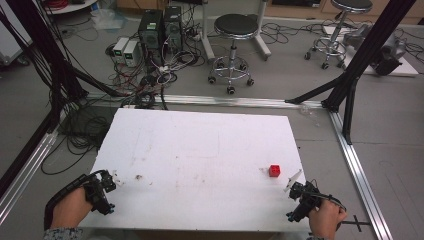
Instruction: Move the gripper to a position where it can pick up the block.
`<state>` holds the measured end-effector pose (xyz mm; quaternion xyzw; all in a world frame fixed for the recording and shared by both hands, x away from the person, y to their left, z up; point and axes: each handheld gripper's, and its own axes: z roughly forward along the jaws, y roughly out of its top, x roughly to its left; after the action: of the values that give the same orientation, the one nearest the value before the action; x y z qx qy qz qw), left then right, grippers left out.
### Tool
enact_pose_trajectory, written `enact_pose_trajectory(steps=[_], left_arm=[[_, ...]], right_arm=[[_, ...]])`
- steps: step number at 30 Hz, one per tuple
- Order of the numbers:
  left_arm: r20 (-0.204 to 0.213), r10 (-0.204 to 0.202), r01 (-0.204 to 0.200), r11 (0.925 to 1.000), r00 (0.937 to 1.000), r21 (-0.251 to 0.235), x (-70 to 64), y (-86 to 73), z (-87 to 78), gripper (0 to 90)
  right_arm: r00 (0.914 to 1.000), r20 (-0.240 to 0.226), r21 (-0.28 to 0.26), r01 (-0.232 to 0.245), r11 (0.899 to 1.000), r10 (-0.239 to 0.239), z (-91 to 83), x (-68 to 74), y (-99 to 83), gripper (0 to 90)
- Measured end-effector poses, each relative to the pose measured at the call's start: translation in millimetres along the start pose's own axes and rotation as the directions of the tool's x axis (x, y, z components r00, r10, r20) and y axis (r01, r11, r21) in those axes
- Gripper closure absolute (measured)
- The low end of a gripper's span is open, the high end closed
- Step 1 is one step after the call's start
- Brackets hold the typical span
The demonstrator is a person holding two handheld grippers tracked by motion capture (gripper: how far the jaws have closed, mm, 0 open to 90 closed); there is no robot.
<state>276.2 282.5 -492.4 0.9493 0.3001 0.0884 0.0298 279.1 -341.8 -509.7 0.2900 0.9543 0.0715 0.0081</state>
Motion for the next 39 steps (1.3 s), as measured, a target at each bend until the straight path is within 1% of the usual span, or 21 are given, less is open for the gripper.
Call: enact_pose_trajectory(steps=[4,7,9,15,18,23,25,26,27,29,31,33,34,36,38,39], left_arm=[[-0.005,0.000,0.000,1.0000,1.0000,-0.003,-1.3,1.0,-0.5,21.2],[-0.004,0.013,-0.013,0.9999,0.9999,-0.008,-1.8,3.1,-0.7,21.2],[-0.003,0.009,-0.009,0.9999,1.0000,-0.011,-1.9,3.7,-0.1,21.2],[-0.002,0.006,-0.006,0.9999,1.0000,-0.015,-2.1,3.2,0.9,21.3],[0.001,0.009,-0.009,0.9999,1.0000,-0.014,-1.8,3.3,0.1,21.3],[-0.002,0.006,-0.006,0.9996,1.0000,-0.027,-1.4,2.6,-1.1,21.3],[-0.002,0.002,-0.002,0.9995,1.0000,-0.031,-1.4,2.1,-1.6,21.3],[-0.004,0.001,-0.001,0.9994,1.0000,-0.033,-0.6,1.0,-2.7,21.3],[-0.005,-0.002,0.001,0.9994,1.0000,-0.033,-0.3,0.6,-3.3,21.3],[-0.003,-0.003,0.003,0.9993,1.0000,-0.037,0.1,-0.1,-3.8,21.3],[-0.004,-0.002,0.001,0.9993,1.0000,-0.039,0.4,-0.2,-4.4,21.3],[-0.005,-0.003,0.002,0.9992,1.0000,-0.041,0.0,0.0,-4.7,21.3],[-0.005,-0.003,0.002,0.9992,1.0000,-0.041,0.0,0.0,-4.7,21.3],[-0.001,-0.001,0.001,0.9990,1.0000,-0.044,-0.2,0.2,-4.4,21.3],[0.000,-0.001,0.001,0.9991,1.0000,-0.043,0.0,0.1,-4.2,21.3],[0.001,-0.003,0.003,0.9991,1.0000,-0.042,0.4,-0.2,-3.9,21.3]], right_arm=[[1.0000,0.001,-0.008,0.001,1.000,-0.001,-1.3,-0.2,-0.7,7.8],[1.0000,0.002,-0.013,-0.001,1.000,0.001,-1.9,0.0,-0.7,7.8],[0.9999,0.013,-0.013,0.006,1.000,-0.006,-1.4,0.2,-0.5,7.8],[0.9999,0.017,-0.014,0.005,1.000,-0.005,-0.2,-0.9,-1.2,7.8],[1.0000,0.010,-0.014,0.001,1.000,-0.001,-0.1,-0.3,-1.3,7.8],[1.0000,-0.001,-0.015,0.004,1.000,-0.004,0.6,-0.2,-1.6,7.8],[0.9999,-0.005,-0.029,0.011,1.000,-0.011,0.3,-0.6,-2.0,7.8],[0.9998,-0.017,-0.039,0.004,0.999,-0.005,0.1,-0.7,-2.6,7.8],[0.9999,-0.015,-0.045,0.006,0.999,-0.007,0.0,-1.6,-3.6,7.8],[0.9999,-0.013,-0.041,0.005,0.999,-0.005,0.1,-4.1,-5.3,7.8],[0.9997,-0.013,-0.039,0.022,0.999,-0.022,0.2,-8.6,-6.4,7.8],[0.9993,-0.020,-0.040,0.030,0.999,-0.031,-0.4,-13.9,-6.6,7.8],[0.9993,-0.020,-0.040,0.030,0.999,-0.031,-0.4,-13.9,-6.6,7.8],[0.9985,-0.027,-0.037,0.046,0.998,-0.047,-1.6,-22.3,-5.4,7.8],[0.9983,-0.026,-0.037,0.051,0.998,-0.052,-2.0,-24.9,-4.6,7.8],[0.9972,-0.027,-0.038,0.069,0.997,-0.070,-2.5,-30.4,-2.8,7.8]])
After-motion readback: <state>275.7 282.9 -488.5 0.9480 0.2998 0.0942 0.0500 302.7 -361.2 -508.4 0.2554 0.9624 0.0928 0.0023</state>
